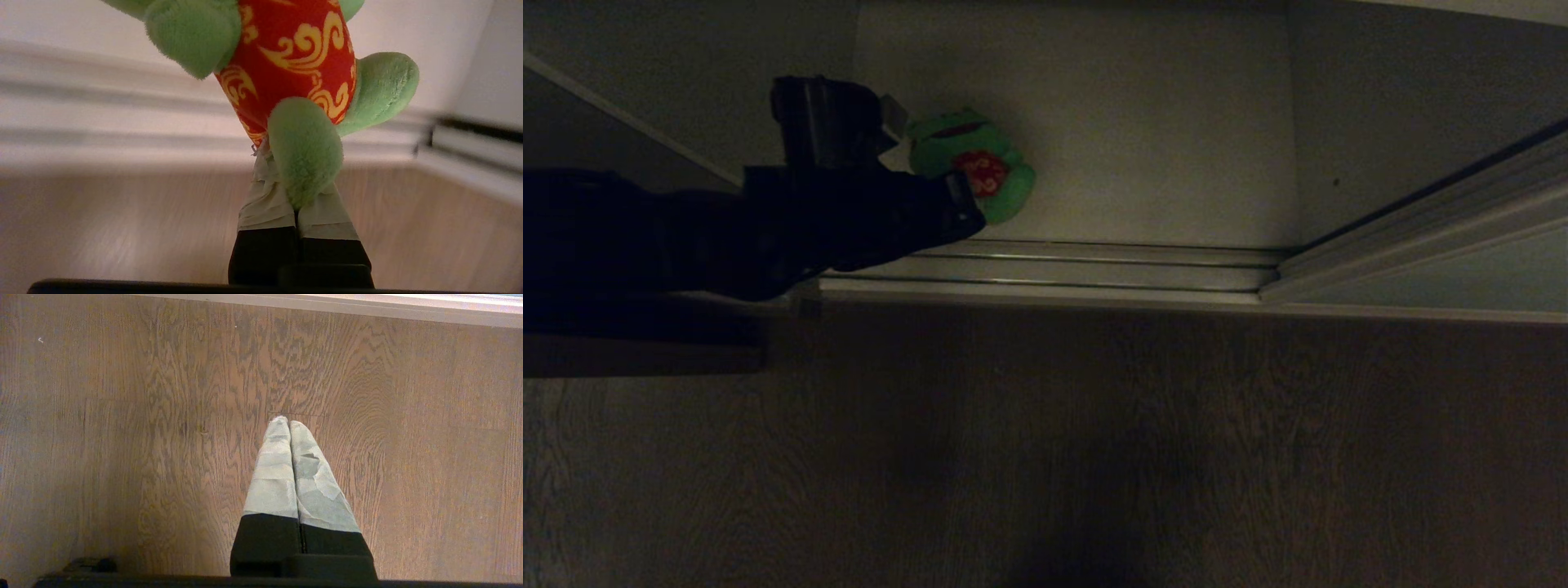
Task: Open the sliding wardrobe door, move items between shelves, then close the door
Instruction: Place the green doll on the higher shelf
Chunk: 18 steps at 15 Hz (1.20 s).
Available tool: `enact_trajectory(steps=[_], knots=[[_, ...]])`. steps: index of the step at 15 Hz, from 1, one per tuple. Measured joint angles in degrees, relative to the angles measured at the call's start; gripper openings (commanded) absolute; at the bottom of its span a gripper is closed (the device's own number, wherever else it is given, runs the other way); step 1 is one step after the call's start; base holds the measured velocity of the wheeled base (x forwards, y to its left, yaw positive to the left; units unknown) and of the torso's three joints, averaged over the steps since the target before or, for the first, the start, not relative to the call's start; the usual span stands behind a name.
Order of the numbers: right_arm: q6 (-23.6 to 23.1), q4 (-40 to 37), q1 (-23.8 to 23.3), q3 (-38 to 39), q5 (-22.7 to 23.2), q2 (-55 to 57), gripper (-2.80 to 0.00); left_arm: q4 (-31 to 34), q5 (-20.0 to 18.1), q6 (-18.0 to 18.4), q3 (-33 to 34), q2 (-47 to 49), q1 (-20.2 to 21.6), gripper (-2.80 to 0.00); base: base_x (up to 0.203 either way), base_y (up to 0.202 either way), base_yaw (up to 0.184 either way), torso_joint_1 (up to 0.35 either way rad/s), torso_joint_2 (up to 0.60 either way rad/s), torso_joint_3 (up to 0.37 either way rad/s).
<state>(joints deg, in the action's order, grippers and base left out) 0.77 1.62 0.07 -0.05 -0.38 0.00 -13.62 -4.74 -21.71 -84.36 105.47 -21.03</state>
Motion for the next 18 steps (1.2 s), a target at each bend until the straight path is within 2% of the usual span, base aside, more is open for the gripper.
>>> enact_trajectory(steps=[4,7,10,12,14,18], knots=[[0.02,0.00,0.00,-0.05,0.02,0.00,-2.80,8.47,1.19,3.93,10.12,-16.39,-0.22,-2.80,0.000,0.000,0.000,0.000,0.00,0.000],[0.02,0.00,0.00,0.02,0.02,0.00,-2.80,14.67,4.64,7.88,20.85,-30.71,-0.22,-2.80,0.000,0.000,0.000,0.000,0.00,0.000],[0.02,0.00,0.00,0.00,0.00,0.00,-2.80,23.30,6.91,10.12,30.19,-46.01,0.19,-2.80,0.000,0.000,0.000,0.000,0.00,0.000],[0.02,0.00,0.00,0.00,0.02,0.00,-2.80,29.64,7.03,11.51,34.73,-55.71,3.48,-2.80,0.000,0.000,0.000,0.000,0.00,0.000],[0.00,0.02,0.00,0.00,0.00,0.00,-2.80,34.54,4.75,14.07,38.62,-65.32,8.60,-2.80,0.000,0.000,0.000,0.000,0.00,0.000],[0.02,0.00,0.00,0.00,0.02,0.00,-2.80,38.21,1.19,21.50,50.63,-84.91,16.60,-2.80,0.000,0.000,0.000,0.000,0.00,0.000]])
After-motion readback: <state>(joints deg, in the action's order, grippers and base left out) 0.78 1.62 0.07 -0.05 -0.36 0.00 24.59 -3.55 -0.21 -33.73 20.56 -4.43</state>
